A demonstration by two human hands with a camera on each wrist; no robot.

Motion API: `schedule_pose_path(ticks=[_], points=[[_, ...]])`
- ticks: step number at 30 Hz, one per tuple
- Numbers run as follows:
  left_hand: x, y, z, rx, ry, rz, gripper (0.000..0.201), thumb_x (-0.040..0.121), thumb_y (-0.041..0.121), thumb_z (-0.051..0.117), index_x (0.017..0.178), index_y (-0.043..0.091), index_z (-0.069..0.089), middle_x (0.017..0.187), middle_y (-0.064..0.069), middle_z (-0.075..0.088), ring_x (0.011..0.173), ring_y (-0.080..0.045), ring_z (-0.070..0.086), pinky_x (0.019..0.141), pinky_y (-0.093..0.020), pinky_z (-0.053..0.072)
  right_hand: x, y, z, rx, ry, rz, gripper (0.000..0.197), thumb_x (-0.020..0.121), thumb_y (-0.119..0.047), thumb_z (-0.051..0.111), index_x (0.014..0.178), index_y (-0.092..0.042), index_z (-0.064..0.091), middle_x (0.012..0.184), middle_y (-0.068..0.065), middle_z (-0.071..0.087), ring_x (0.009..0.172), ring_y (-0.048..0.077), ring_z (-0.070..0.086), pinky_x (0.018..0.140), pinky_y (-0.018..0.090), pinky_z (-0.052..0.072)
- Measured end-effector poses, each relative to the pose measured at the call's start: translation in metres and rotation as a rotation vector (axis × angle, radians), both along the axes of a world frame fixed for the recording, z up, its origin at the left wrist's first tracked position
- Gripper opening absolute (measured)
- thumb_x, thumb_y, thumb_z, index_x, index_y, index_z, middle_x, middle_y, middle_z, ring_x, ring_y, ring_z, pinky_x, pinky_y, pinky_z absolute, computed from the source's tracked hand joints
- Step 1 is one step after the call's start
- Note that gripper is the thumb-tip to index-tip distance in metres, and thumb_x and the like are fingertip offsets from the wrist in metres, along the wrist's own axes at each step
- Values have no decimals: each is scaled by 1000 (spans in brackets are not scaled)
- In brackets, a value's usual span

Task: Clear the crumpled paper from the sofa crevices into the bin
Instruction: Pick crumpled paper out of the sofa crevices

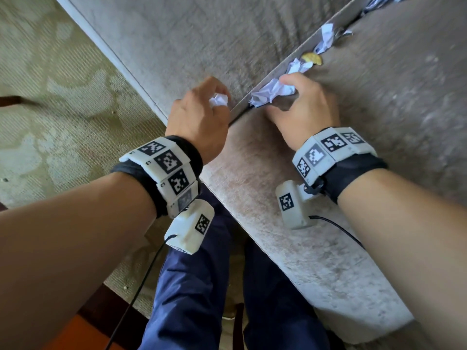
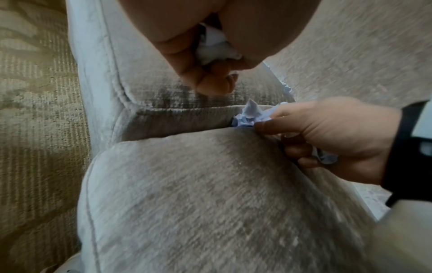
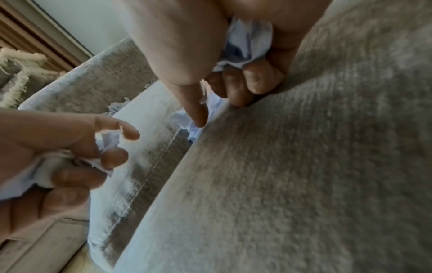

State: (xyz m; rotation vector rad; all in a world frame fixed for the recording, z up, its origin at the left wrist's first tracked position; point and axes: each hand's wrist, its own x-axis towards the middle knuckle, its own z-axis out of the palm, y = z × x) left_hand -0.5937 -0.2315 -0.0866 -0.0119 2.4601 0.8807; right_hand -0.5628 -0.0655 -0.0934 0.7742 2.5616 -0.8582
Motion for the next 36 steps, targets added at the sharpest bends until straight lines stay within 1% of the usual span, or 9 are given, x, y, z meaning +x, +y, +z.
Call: schedule_pose_path(ticks=[5, 8, 11, 15, 20, 24, 28, 32, 36], points=[[-9, -5, -3, 14, -59, 40, 26, 92, 19, 45, 91, 26, 70, 83, 3, 70, 76, -17, 66, 60, -28, 52, -7, -9, -2, 84, -50, -4, 19, 84, -39, 66, 93, -22, 66, 93, 3, 70, 92, 31, 62, 74, 35, 51], [-16, -4, -1, 34, -73, 42, 27, 92, 18, 45, 89, 23, 71, 78, 3, 70, 78, -20, 68, 67, -33, 56, -7, -9, -7, 95, -74, 18, 29, 87, -34, 61, 69, -15, 49, 81, 9, 66, 83, 37, 60, 64, 35, 45], [-24, 0, -2, 31, -72, 45, 26, 90, 16, 45, 85, 21, 70, 70, 6, 65, 77, -24, 66, 67, -33, 53, -4, -7, -8, 113, -89, 17, 27, 91, -33, 57, 75, -11, 56, 77, 11, 63, 83, 37, 59, 63, 30, 35], [-28, 9, -3, 20, -96, 31, 24, 88, 17, 47, 83, 22, 70, 68, 7, 60, 71, -25, 58, 59, -28, 41, -2, -3, -3, 101, -107, -31, 27, 87, -35, 64, 78, -9, 66, 72, 5, 61, 81, 27, 58, 67, 28, 42], [-29, 15, -6, 16, -102, 10, 22, 87, 20, 49, 82, 23, 70, 75, -2, 65, 72, -26, 57, 57, -28, 35, -9, -4, -5, 122, -97, -123, 27, 92, -32, 59, 106, -9, 56, 108, 11, 64, 108, 33, 54, 75, 33, 39], [-30, 16, -6, -5, -103, -19, 21, 87, 21, 49, 76, 25, 67, 78, 1, 67, 78, -25, 61, 62, -27, 38, -5, -2, -6, 96, -53, -176, 20, 94, -20, 50, 113, -14, 52, 107, 10, 63, 99, 31, 52, 68, 26, 26], [-29, 21, -10, -31, -73, -9, 18, 85, 34, 53, 73, 28, 64, 80, 1, 69, 82, -26, 64, 67, -28, 44, 2, 0, -11, 104, 18, -191, 13, 90, -17, 47, 83, -9, 55, 77, 12, 55, 74, 33, 43, 61, 27, 21], [-26, 32, -9, -52, -34, 17, 25, 83, 50, 62, 82, 25, 66, 81, 3, 67, 85, -25, 64, 67, -29, 45, 6, 5, -15, 57, 88, -208, 36, 86, -27, 44, 56, -9, 38, 60, 7, 61, 63, 34, 41, 60, 34, 28], [-25, 48, -10, -55, -66, -39, 42, 76, 66, 70, 93, 28, 66, 86, 11, 66, 92, -20, 66, 75, -31, 52, 7, 12, -13, 11, 163, -224, 57, 89, -32, 60, 47, -13, 27, 41, -4, 28, 48, 26, 25, 56, 23, 16]])
